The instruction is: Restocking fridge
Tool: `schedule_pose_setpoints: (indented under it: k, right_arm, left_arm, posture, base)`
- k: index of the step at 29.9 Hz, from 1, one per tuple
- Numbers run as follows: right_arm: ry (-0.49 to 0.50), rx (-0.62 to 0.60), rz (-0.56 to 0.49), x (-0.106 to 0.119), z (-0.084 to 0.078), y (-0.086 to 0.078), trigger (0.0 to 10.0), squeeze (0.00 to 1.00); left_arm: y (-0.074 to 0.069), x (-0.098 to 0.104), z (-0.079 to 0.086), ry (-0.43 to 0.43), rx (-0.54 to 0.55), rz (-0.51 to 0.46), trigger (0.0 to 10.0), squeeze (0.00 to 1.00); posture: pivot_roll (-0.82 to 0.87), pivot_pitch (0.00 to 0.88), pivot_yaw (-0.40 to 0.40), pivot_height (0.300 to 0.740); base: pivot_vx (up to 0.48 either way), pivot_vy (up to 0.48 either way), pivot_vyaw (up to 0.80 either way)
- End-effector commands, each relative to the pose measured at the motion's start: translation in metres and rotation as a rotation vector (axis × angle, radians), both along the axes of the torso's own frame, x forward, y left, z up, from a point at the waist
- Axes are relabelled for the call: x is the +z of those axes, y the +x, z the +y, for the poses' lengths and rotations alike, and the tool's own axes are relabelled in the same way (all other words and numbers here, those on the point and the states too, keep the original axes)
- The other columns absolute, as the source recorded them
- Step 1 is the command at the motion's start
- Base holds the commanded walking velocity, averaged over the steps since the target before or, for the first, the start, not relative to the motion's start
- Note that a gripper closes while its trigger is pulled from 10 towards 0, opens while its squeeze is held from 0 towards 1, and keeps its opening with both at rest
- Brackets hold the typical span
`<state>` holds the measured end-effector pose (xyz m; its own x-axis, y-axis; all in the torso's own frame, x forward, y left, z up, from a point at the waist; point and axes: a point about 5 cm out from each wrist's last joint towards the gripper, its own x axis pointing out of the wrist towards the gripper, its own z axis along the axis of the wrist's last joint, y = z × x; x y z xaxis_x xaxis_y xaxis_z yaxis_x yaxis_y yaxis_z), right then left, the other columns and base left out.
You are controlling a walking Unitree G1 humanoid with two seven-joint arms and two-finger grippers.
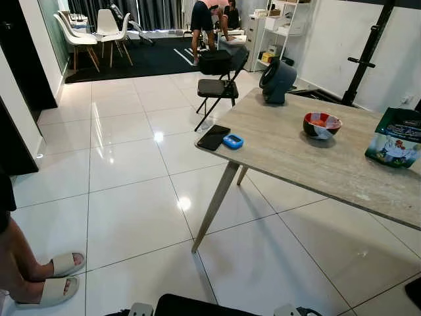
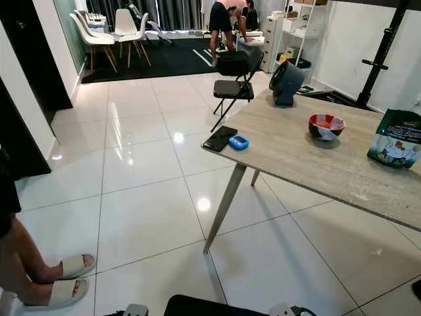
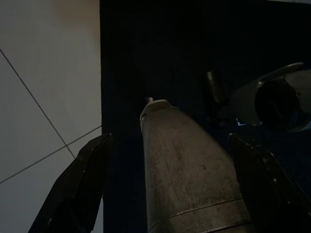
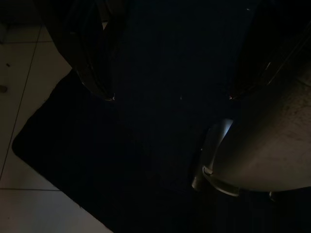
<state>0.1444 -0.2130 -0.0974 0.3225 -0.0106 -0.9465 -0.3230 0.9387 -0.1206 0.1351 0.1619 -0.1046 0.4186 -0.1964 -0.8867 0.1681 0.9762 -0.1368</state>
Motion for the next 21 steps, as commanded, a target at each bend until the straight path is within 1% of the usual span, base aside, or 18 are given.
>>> schedule_pose_setpoints:
  k: [1,3,6,7,8,12,15,16,18,21]
  right_arm:
    - [-0.011,-0.014,0.006,0.0,-0.005,-0.002,10.0,0.0]
    - [-0.013,-0.029,0.006,0.0,-0.009,-0.004,10.0,0.0]
    - [-0.03,-0.053,0.018,-0.001,-0.018,-0.013,10.0,0.0]
    - [-0.03,-0.053,0.018,-0.001,-0.018,-0.013,10.0,0.0]
    - [-0.032,-0.066,0.038,-0.003,-0.02,-0.022,10.0,0.0]
    - [-0.038,-0.088,0.049,-0.005,-0.022,-0.028,10.0,0.0]
    - [-0.042,-0.072,0.051,-0.005,-0.021,-0.027,10.0,0.0]
    - [-0.052,-0.057,0.048,-0.004,-0.02,-0.024,10.0,0.0]
    - [-0.054,-0.054,0.047,-0.004,-0.02,-0.023,10.0,0.0]
    - [-0.055,-0.048,0.044,-0.003,-0.019,-0.021,10.0,0.0]
  left_arm:
    - [-0.01,-0.003,0.01,0.032,-0.009,0.042,10.0,0.0]
    - [-0.01,-0.003,0.011,0.037,-0.009,0.041,10.0,0.0]
    - [-0.012,-0.003,0.015,0.053,0.002,0.047,10.0,0.0]
    - [-0.012,-0.003,0.015,0.053,0.002,0.047,10.0,0.0]
    - [-0.019,-0.005,0.018,0.058,0.012,0.062,10.0,0.0]
    - [-0.023,-0.006,0.02,0.065,0.013,0.07,10.0,0.0]
    - [-0.024,-0.006,0.021,0.05,0.024,0.072,10.0,0.0]
    - [-0.023,-0.006,0.021,0.05,0.006,0.067,10.0,0.0]
    - [-0.023,-0.006,0.02,0.051,0.002,0.066,10.0,0.0]
    - [-0.022,-0.005,0.021,0.035,0.025,0.058,10.0,0.0]
  posture:
    - [-0.06,0.0,-0.01,0.74]
    - [-0.06,0.0,-0.015,0.74]
    - [-0.05,0.0,-0.016,0.74]
    - [-0.05,0.0,-0.016,0.74]
    - [-0.06,0.0,-0.001,0.74]
    - [-0.06,0.0,-0.012,0.74]
    - [-0.05,0.0,-0.029,0.74]
    - [-0.05,0.0,-0.04,0.74]
    - [-0.05,0.0,-0.043,0.74]
    - [-0.05,0.0,-0.048,0.74]
  base:
    - [0.0,0.0,0.0]
    - [0.0,0.0,0.0]
    - [0.0,0.0,0.0]
    - [0.0,0.0,0.0]
    - [0.0,0.0,0.0]
    - [0.0,0.0,0.0]
    - [0.0,0.0,0.0]
    - [0.0,0.0,0.0]
    - [0.0,0.0,0.0]
    - [0.0,0.0,0.0]
